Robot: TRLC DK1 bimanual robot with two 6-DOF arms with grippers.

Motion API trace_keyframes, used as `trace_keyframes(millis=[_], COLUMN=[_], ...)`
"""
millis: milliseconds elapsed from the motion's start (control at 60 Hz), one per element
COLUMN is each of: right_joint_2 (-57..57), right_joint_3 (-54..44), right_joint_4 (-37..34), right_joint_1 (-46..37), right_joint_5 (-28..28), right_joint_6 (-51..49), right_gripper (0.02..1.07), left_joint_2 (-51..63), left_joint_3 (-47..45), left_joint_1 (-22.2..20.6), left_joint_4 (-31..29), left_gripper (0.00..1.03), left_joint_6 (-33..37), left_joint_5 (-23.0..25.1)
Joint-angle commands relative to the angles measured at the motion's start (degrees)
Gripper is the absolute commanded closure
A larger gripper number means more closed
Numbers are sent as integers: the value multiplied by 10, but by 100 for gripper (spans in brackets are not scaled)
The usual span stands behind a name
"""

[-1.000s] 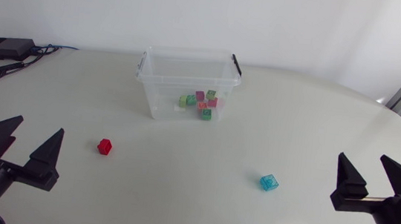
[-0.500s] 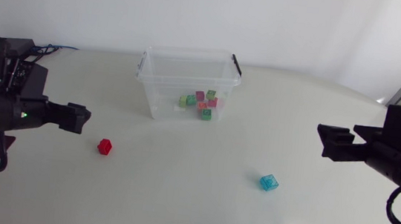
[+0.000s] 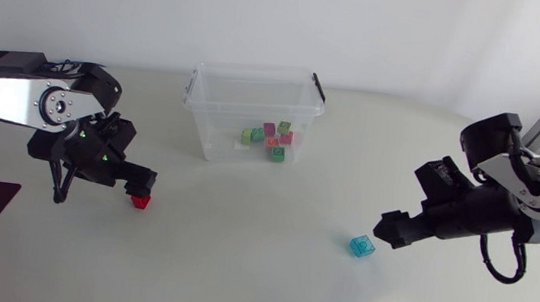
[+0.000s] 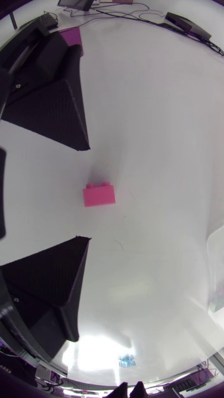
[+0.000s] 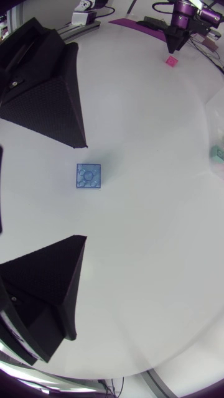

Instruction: Place the duplo bricks in the container

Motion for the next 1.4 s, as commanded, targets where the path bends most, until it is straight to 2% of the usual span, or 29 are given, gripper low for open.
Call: trace_keyframes(millis=[0, 117, 167, 217, 283, 317, 350, 400, 550, 617, 767, 917, 1133, 1200, 1283, 1383], right_joint_2=[32, 63, 80, 97, 125, 136, 147, 158, 151, 148, 143, 156, 142, 151, 164, 158], right_joint_3=[17, 17, 11, 7, 8, 8, 8, 11, 8, 10, 17, 23, 21, 23, 18, 5], right_joint_4=[-12, -19, -6, 11, 25, 32, 40, 40, 41, 40, 31, 34, 24, 27, 45, 42], right_joint_1=[19, 48, 66, 77, 83, 86, 89, 89, 107, 118, 139, 145, 167, 165, 158, 164], right_joint_5=[1, 6, 26, 54, 61, 73, 86, 93, 100, 100, 109, 119, 133, 138, 138, 129], right_joint_6=[-15, -9, -1, 1, 2, 2, 3, 6, 14, 17, 30, 37, 48, 48, 36, 26], right_gripper=[7, 7, 7, 7, 7, 8, 10, 11, 13, 19, 19, 19, 20, 24, 47, 61], left_joint_2=[42, 87, 111, 136, 148, 148, 145, 134, 35, -9, -108, -182, -218, -218, -221, -223], left_joint_3=[17, 34, 47, 59, 56, 53, 47, 38, 13, 21, 48, 79, 92, 92, 92, 96], left_joint_1=[-7, -17, -16, -12, -6, -4, 3, 7, 15, 30, 47, 37, 15, 14, 13, 13], left_joint_4=[-9, -9, -9, -7, 28, 38, 53, 57, 73, 60, 22, 1, -9, -9, -8, -8], left_gripper=[12, 17, 23, 37, 65, 70, 82, 89, 91, 91, 91, 91, 91, 91, 91, 91], left_joint_6=[-3, -10, -11, -19, -26, -26, -23, -16, 1, 4, 13, 8, -1, -2, -2, -3], left_joint_5=[3, 2, 2, 3, 11, 19, 54, 73, 74, 84, 117, 117, 117, 117, 117, 117])
